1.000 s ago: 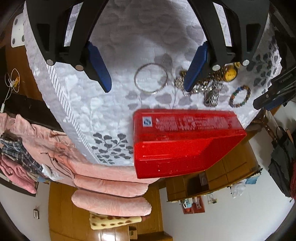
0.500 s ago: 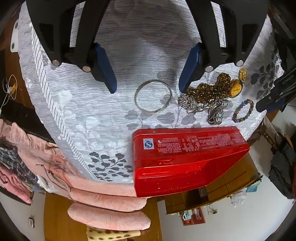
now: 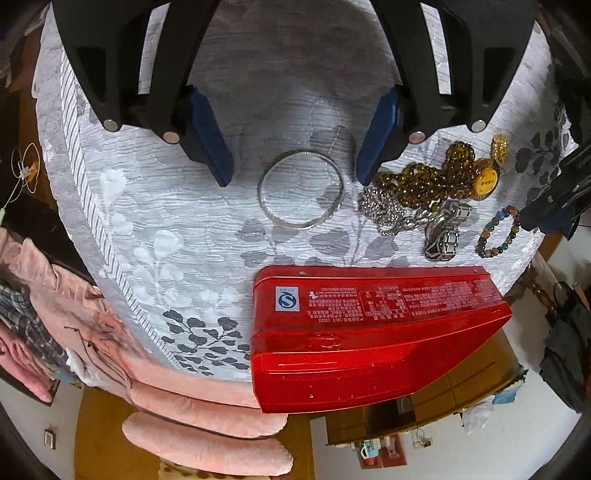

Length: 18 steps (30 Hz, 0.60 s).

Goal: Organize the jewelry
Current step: 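Withdraw both open tools from the tin back toward the remaining jewelry, then grasp the second silver bangle with the right tool while the left grasps the multicolour bead bracelet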

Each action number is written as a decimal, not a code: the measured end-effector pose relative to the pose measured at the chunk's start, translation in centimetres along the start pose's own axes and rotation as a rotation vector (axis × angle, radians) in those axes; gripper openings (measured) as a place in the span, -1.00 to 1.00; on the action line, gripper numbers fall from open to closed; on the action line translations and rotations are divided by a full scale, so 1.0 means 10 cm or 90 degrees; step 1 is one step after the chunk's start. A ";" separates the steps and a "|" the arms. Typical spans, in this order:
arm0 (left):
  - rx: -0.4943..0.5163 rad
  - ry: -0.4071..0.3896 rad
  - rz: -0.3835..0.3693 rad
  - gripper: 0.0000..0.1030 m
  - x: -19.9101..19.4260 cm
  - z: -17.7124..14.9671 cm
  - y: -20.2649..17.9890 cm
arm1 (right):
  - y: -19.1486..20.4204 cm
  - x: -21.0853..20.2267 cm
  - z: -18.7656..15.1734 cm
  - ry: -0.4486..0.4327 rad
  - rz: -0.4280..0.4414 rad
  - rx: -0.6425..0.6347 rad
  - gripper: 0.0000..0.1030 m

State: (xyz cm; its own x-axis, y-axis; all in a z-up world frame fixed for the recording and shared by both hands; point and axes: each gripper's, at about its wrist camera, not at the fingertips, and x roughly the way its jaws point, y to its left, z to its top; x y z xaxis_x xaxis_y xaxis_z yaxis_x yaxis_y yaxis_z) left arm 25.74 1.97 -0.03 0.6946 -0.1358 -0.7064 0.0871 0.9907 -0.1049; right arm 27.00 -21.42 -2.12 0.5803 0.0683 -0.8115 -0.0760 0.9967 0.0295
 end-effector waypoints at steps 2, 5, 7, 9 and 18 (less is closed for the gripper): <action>0.002 -0.003 -0.002 0.46 -0.01 0.00 -0.01 | 0.01 0.01 0.01 0.000 -0.006 -0.003 0.18; 0.003 -0.008 -0.007 0.46 -0.02 0.01 -0.03 | 0.01 0.01 0.02 -0.002 -0.005 -0.006 0.02; 0.006 -0.008 -0.012 0.45 -0.02 0.02 -0.05 | 0.00 0.00 0.02 -0.005 -0.006 -0.004 -0.11; 0.010 -0.008 -0.022 0.45 -0.02 0.02 -0.09 | -0.03 0.00 0.02 -0.007 0.000 0.004 -0.11; 0.038 0.015 -0.046 -0.04 0.11 0.05 -0.27 | -0.07 -0.01 0.01 -0.009 0.011 0.011 -0.11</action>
State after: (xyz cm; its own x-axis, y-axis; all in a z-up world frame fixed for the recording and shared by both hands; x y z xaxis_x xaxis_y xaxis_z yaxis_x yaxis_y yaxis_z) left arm 26.62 -0.87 -0.19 0.6686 -0.2064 -0.7144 0.1787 0.9772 -0.1150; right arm 27.12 -22.09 -1.98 0.5901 0.0866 -0.8027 -0.0727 0.9959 0.0540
